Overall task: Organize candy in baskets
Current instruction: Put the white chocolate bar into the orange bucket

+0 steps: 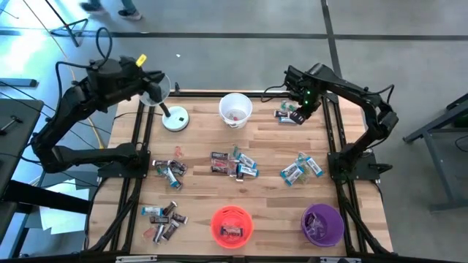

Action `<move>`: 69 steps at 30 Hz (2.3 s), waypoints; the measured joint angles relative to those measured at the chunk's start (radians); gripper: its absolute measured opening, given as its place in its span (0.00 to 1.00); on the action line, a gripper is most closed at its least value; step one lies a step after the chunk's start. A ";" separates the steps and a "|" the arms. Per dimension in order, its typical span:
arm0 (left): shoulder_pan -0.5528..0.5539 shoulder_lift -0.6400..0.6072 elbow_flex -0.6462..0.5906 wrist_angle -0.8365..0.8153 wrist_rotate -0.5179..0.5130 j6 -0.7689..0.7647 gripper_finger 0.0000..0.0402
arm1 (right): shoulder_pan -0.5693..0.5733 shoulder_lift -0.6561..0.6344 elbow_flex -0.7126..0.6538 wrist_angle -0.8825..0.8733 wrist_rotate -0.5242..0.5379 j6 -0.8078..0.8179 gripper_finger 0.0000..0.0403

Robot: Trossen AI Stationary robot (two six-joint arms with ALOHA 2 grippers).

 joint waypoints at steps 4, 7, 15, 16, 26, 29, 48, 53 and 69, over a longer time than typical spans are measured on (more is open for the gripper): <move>0.007 -0.025 0.000 0.084 -0.198 0.138 0.14 | 0.000 0.000 0.000 0.000 0.000 -0.012 0.33; 0.020 -0.052 0.000 0.108 -0.408 0.252 0.14 | 0.000 0.000 0.000 -0.006 0.000 -0.012 0.33; 0.066 -0.135 0.000 -0.211 -0.657 0.132 0.14 | -0.001 0.000 0.000 -0.050 0.064 -0.044 0.33; 0.070 -0.142 0.001 -0.268 -0.629 0.073 0.14 | -0.003 0.000 0.000 -0.051 0.080 -0.046 0.33; 0.056 -0.116 0.000 -0.262 -0.048 0.013 0.14 | -0.058 0.000 0.000 -0.050 0.074 -0.064 0.33; 0.040 -0.093 0.000 -0.178 0.196 0.037 0.14 | -0.077 0.000 0.000 -0.049 0.074 -0.065 0.33; -0.165 0.087 -0.177 -0.293 0.539 -0.128 0.14 | -0.175 0.000 0.000 -0.029 0.128 -0.173 0.33; -0.208 0.123 -0.192 -0.290 0.536 -0.123 0.14 | -0.175 0.000 0.000 0.054 0.134 -0.196 0.33; -0.280 0.160 -0.192 -0.282 0.507 -0.121 0.14 | -0.171 0.000 -0.086 0.184 0.135 -0.491 0.33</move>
